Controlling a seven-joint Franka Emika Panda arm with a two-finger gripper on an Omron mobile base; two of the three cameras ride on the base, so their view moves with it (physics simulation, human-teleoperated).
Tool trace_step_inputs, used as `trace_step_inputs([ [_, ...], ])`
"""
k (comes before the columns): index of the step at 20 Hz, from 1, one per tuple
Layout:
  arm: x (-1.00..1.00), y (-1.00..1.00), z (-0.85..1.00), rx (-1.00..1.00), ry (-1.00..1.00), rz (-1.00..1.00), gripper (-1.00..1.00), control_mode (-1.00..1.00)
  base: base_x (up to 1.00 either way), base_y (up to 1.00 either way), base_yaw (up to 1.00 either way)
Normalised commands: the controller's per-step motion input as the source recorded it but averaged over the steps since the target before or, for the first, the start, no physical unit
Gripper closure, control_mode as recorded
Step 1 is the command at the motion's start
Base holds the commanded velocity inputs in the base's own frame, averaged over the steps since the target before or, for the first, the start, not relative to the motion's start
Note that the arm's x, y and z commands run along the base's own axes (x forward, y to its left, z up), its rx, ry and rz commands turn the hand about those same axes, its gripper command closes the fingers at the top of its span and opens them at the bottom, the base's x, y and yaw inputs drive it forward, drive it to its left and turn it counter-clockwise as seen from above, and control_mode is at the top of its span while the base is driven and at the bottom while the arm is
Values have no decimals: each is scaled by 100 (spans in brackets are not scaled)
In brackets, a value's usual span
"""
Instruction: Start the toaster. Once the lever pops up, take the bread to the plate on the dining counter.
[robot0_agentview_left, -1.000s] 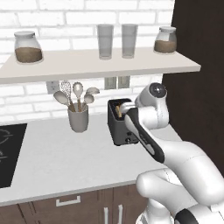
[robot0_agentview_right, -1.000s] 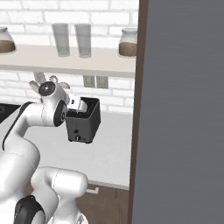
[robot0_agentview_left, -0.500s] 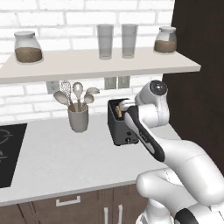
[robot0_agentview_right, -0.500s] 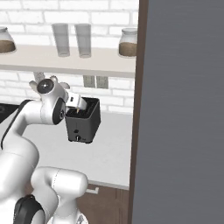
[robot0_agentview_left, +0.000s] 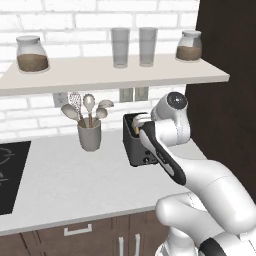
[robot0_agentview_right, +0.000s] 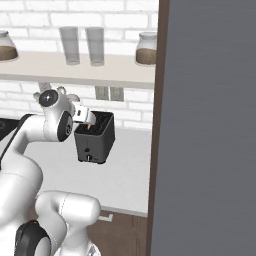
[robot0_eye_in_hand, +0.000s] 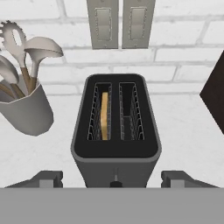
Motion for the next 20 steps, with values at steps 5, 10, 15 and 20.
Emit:
trace_step_inputs([
  [5, 0, 0, 0, 0, 0, 0, -100, -100, 0, 0, 0],
  [10, 0, 0, 0, 0, 0, 0, -100, -100, 0, 0, 0],
  [15, 0, 0, 0, 0, 0, 0, -100, -100, 0, 0, 0],
  [20, 0, 0, 0, 0, 0, 0, -100, -100, 0, 0, 0],
])
